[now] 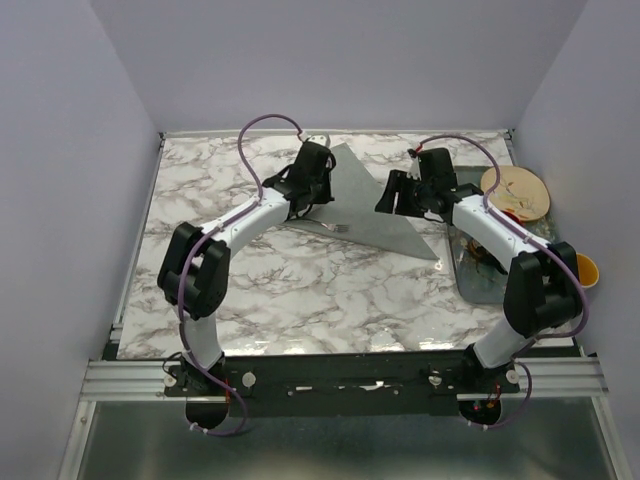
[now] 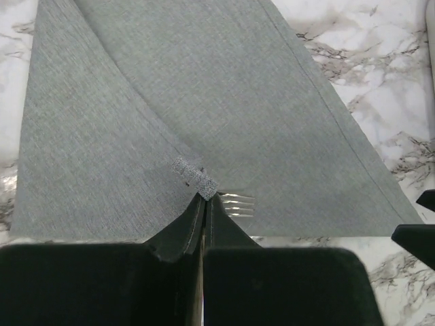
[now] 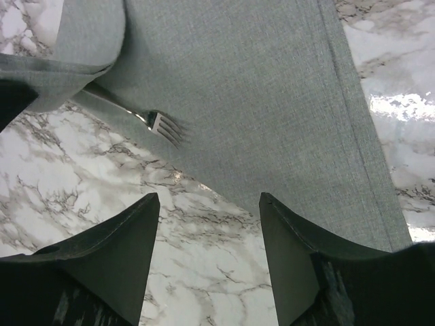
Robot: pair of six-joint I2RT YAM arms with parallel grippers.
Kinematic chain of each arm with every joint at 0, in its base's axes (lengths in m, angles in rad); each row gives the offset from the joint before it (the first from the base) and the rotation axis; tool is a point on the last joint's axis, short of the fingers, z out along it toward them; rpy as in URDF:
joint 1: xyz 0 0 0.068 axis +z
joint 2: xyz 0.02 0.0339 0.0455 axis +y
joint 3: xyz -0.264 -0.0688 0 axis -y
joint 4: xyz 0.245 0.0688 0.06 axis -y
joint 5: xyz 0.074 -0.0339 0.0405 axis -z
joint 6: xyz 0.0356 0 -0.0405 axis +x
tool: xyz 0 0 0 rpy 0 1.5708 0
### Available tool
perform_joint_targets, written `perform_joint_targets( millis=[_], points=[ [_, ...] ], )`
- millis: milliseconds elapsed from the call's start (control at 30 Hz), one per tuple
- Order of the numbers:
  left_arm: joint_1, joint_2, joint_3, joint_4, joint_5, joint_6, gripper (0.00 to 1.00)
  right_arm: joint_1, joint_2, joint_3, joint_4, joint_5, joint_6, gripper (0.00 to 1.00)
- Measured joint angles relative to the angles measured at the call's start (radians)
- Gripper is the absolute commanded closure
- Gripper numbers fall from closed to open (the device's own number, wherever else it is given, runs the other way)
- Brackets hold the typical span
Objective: Fold the napkin, place the utensils inside, and roll it up
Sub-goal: Fold the napkin
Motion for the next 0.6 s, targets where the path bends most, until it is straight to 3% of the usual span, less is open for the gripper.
perform_joint_targets(
  millis=[233, 600],
  points=[
    [-0.058, 0.092, 0.053, -0.006, -0.001, -0.029, 0.94, -0.012, 0.0, -0.029, 0.01, -0.018, 0.008, 0.31],
    [-0.103, 0.111, 0.06, -0.004, -0.002, -0.052, 0.92, -0.018, 0.0, -0.031, 0.027, -0.045, 0.02, 0.31]
  ],
)
